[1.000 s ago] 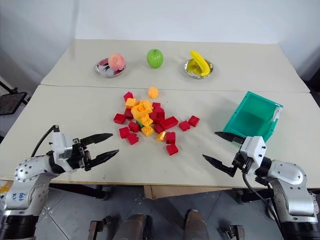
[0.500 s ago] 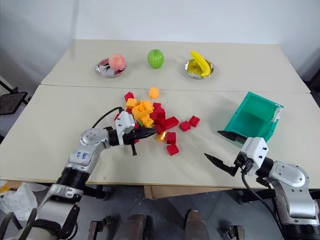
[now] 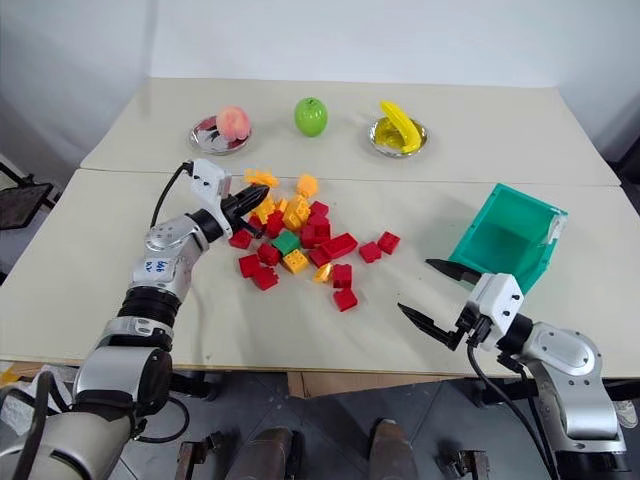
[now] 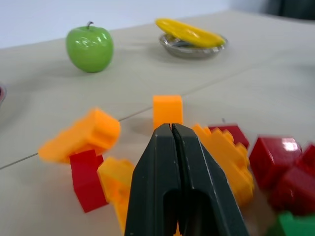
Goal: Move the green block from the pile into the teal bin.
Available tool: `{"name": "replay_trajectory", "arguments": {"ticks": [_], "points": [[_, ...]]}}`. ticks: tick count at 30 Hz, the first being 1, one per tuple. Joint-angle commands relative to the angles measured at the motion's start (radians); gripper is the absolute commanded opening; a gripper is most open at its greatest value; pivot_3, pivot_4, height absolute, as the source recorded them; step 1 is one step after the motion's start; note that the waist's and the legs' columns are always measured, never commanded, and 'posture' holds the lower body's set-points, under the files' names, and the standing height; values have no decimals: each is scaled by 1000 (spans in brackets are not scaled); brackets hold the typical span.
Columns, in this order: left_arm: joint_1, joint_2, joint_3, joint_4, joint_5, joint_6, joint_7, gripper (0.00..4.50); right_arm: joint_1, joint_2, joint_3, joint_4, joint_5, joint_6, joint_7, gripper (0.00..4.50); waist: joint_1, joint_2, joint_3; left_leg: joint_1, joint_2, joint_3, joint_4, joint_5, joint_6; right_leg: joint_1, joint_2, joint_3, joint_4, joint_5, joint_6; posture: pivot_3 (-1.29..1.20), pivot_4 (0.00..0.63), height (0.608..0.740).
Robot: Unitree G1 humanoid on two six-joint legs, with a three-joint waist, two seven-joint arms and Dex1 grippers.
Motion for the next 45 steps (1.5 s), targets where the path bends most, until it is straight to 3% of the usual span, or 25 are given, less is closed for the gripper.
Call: {"name": "replay_trajectory", "arguments": {"ticks": [1,8,14,17,24,28,30,36,45], "points": [[86,27,-51,-159,-53,-36,-257,27,-1,3,0,-40,8,2,-12,4500,-1,0,0,0,0,0,0,0,0,0,0,0,0,0,0,0,150,740],[265,124,-77,-441,-139,81,-491,27,-29,2,26,-33,17,21,-10,4500,-7,0,0,0,1,0,0,0,0,0,0,0,0,0,0,0,150,740],[418,199,84,-615,-250,142,-439,27,-83,4,52,3,20,33,22,4500,-6,0,0,0,2,-1,0,0,0,0,0,0,0,0,-1,0,150,740],[545,258,189,-691,-269,157,-392,580,-120,6,69,28,24,37,43,4500,-7,0,0,0,2,-1,-1,0,0,0,0,0,0,0,-1,0,150,740],[843,352,429,-679,-259,100,-323,2739,-169,12,90,71,20,37,74,4500,-6,1,0,1,3,-1,-1,-2,-1,0,0,0,-1,-1,-2,0,150,740],[900,334,439,-778,-285,134,-280,3933,-175,12,86,86,20,28,83,4500,8,1,0,1,3,-3,-1,-2,-1,1,0,-1,-4,-1,-2,0,150,740],[900,324,414,-838,-309,174,-269,4480,-177,11,83,95,19,21,88,4500,15,1,0,1,3,-3,0,-2,-1,1,0,-1,-4,-1,-2,0,150,740],[717,322,243,-928,-293,331,-193,4480,-170,-3,60,114,23,7,109,4500,20,1,0,1,3,-3,0,-2,-1,1,0,-2,-3,-1,-2,0,150,740],[298,241,-84,-884,-213,924,49,4480,-94,0,24,74,12,-12,85,4500,6,1,0,1,2,-2,-1,-2,-1,0,1,-1,0,-1,-2,0,150,740]]}}
